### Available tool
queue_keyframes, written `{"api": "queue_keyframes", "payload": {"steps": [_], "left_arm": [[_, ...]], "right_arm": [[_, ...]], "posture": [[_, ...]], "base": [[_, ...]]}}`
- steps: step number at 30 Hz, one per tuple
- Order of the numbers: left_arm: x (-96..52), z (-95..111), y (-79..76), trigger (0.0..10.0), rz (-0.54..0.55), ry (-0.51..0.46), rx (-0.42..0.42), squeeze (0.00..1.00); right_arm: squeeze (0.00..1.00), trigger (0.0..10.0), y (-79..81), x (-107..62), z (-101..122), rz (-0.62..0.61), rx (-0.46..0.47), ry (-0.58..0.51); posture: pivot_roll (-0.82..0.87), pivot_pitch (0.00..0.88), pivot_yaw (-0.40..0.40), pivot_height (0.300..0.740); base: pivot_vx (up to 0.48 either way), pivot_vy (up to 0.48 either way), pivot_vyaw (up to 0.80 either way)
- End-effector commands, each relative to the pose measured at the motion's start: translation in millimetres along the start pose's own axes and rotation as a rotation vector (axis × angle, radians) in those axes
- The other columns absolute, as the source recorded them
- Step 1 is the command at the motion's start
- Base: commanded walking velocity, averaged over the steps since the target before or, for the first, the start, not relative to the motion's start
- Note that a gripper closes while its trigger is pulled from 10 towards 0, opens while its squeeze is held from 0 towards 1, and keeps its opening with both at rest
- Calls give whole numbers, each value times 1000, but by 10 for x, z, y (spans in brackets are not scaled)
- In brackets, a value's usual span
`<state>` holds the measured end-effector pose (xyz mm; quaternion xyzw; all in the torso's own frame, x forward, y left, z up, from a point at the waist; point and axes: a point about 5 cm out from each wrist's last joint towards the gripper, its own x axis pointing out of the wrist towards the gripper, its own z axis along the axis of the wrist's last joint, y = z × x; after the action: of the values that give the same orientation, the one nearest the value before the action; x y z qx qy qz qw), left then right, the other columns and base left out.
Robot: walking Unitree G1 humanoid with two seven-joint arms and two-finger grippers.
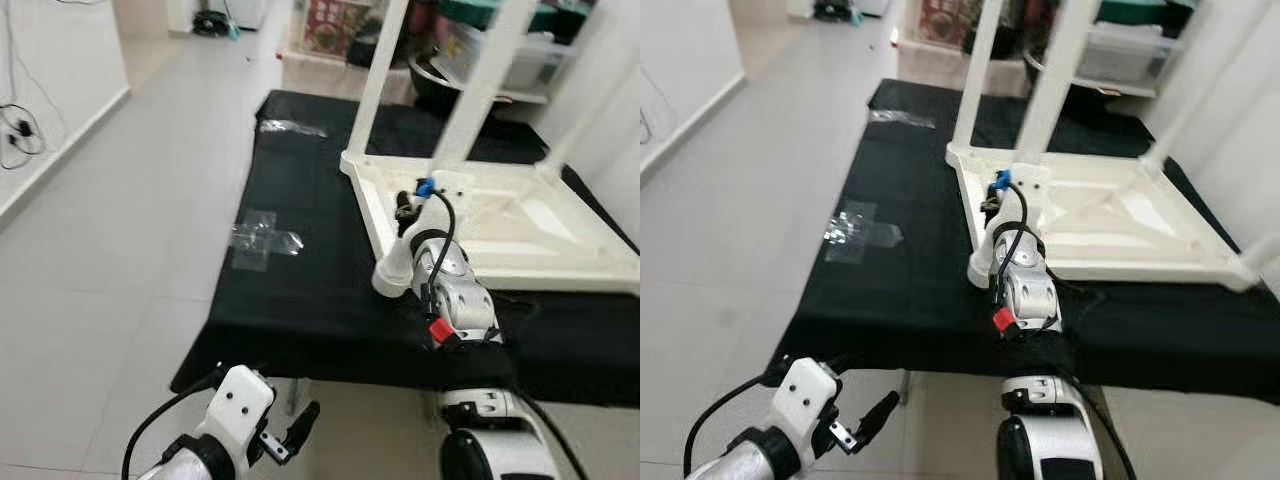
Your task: Building children table
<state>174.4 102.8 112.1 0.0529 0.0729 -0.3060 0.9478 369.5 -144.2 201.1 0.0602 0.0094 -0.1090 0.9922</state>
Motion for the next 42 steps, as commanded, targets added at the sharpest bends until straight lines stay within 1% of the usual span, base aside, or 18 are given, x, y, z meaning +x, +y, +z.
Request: {"api": "queue_keyframes", "payload": {"steps": [1,2,3,7,8,9,16,19,22,23,24,25,29,32,33,37,40,42], "left_arm": [[-11,-39,-23,10000,-14,18,-20,0],[-11,-39,-22,10000,-13,18,-20,0],[-12,-39,-21,10000,-13,17,-19,0],[-15,-38,-23,10000,-12,17,-20,0],[-15,-38,-24,10000,-13,17,-20,0],[-15,-39,-23,10000,-14,18,-20,0],[-3,-38,-39,10000,-24,16,1,0],[-3,-41,-39,10000,-24,17,-1,0],[-12,-51,-54,10000,-26,13,-6,0],[-12,-51,-54,10000,-26,13,-6,0],[-15,-58,-62,10000,-31,12,-10,0],[-17,-59,-66,10000,-33,13,-11,0],[-19,-60,-70,10000,-33,14,-14,0],[-21,-56,-70,10000,-31,14,-14,0],[-25,-56,-70,10000,-30,14,-15,0],[-31,-55,-70,10000,-28,14,-15,0],[-32,-54,-71,10000,-29,14,-15,0],[-34,-55,-71,10000,-31,14,-17,0]], "right_arm": [[0,4784,43,-18,-79,-16,38,28],[0,10000,154,-34,-69,47,69,7],[1000,10000,225,-44,-60,90,87,-7],[1000,10000,314,-51,50,182,98,-92],[263,10000,326,-51,105,206,100,-121],[0,10000,339,-48,153,241,127,-146],[0,10000,354,-92,205,675,194,-181],[0,10000,360,-103,196,719,203,-172],[0,10000,306,-211,141,1098,182,-57],[0,10000,306,-211,141,1098,182,-57],[0,10000,277,-330,109,1335,136,19],[0,10000,274,-391,87,1448,74,49],[0,10000,261,-487,33,1626,-25,112],[0,10000,293,-478,5,1643,-54,119],[0,0,346,-417,-6,1585,-56,114],[0,0,444,-249,52,1375,-48,8],[0,0,436,-209,80,1328,-34,-10],[0,0,394,-80,128,1160,-16,-44]], "posture": [[134,83,-147,740],[135,83,-146,740],[135,83,-146,740],[134,82,-147,740],[132,81,-146,740],[130,81,-145,740],[130,69,-150,740],[130,69,-150,740],[127,46,-145,740],[127,46,-145,740],[129,43,-145,740],[132,44,-146,740],[134,43,-149,740],[137,46,-152,740],[141,48,-153,740],[139,52,-151,740],[139,52,-151,740],[136,54,-149,740]], "base": [[0,0,0],[0,0,0],[0,0,0],[0,0,0],[0,0,0],[0,0,0],[0,0,0],[0,0,0],[0,0,0],[0,0,0],[0,0,0],[0,0,0],[0,0,0],[0,0,0],[0,0,0],[0,0,0],[0,0,0],[0,0,0]]}}
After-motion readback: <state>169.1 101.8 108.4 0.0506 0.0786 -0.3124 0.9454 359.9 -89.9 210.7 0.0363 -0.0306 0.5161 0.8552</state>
